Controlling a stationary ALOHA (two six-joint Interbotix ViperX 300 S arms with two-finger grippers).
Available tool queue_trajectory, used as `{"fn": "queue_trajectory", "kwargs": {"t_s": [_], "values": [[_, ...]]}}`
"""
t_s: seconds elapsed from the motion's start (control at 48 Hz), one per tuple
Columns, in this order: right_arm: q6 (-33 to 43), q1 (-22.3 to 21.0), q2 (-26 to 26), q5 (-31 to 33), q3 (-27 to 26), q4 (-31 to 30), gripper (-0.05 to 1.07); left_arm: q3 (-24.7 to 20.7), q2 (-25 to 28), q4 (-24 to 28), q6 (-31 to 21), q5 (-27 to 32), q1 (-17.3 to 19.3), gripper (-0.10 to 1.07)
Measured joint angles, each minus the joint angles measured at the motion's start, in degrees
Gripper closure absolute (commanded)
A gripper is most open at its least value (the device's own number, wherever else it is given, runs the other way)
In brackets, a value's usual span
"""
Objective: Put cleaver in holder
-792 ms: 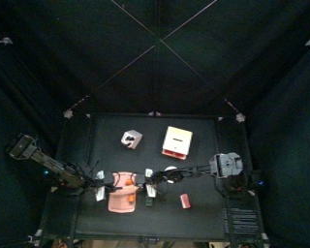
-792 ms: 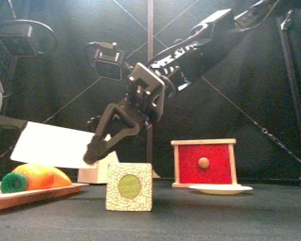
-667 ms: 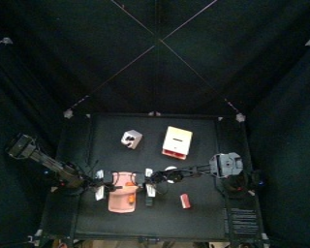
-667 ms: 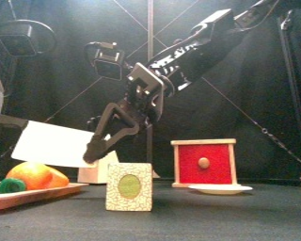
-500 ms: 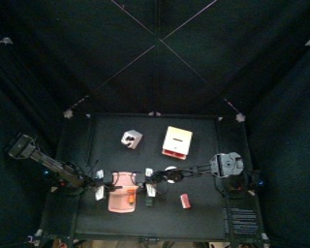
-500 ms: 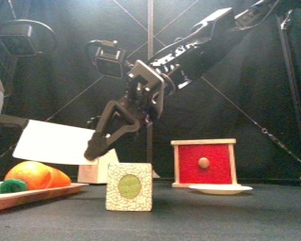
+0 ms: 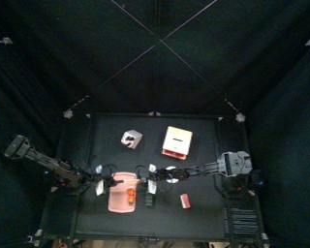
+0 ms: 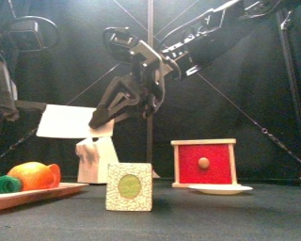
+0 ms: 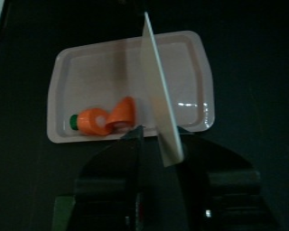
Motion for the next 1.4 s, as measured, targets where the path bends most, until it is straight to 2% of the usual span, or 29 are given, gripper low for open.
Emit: {"fn": "queue_trajectory", "kwargs": {"t_s": [0.208, 0.375, 0.625, 0.812, 1.021, 1.396], "values": [[0.09, 1.58, -3.25, -5.80, 3.87, 1.14, 0.21, -1.41, -3.43, -1.49, 0.09, 4.92, 1.58, 0.56], [0.18, 2.99, -6.77, -10.55, 7.29, 2.37, 0.21, -2.72, -3.96, -2.64, 0.26, 11.51, 2.11, 0.56], [0.09, 4.92, -10.63, -17.05, 11.51, 3.25, 0.21, -5.63, -4.04, -2.90, 0.26, 15.73, 2.20, 0.56], [0.35, 5.01, -12.74, -23.91, 13.18, 8.09, 0.21, -8.17, -4.04, -2.90, 0.09, 18.98, 2.20, 0.56], [0.35, 5.10, -14.06, -28.21, 14.50, 11.95, 0.21, -11.95, -4.04, -5.19, 0.18, 25.66, 2.20, 0.56], [0.35, 5.80, -15.64, -34.37, 14.94, 16.44, 0.21, -22.06, -4.22, -8.79, 0.09, 39.99, 2.11, 0.56]]}}
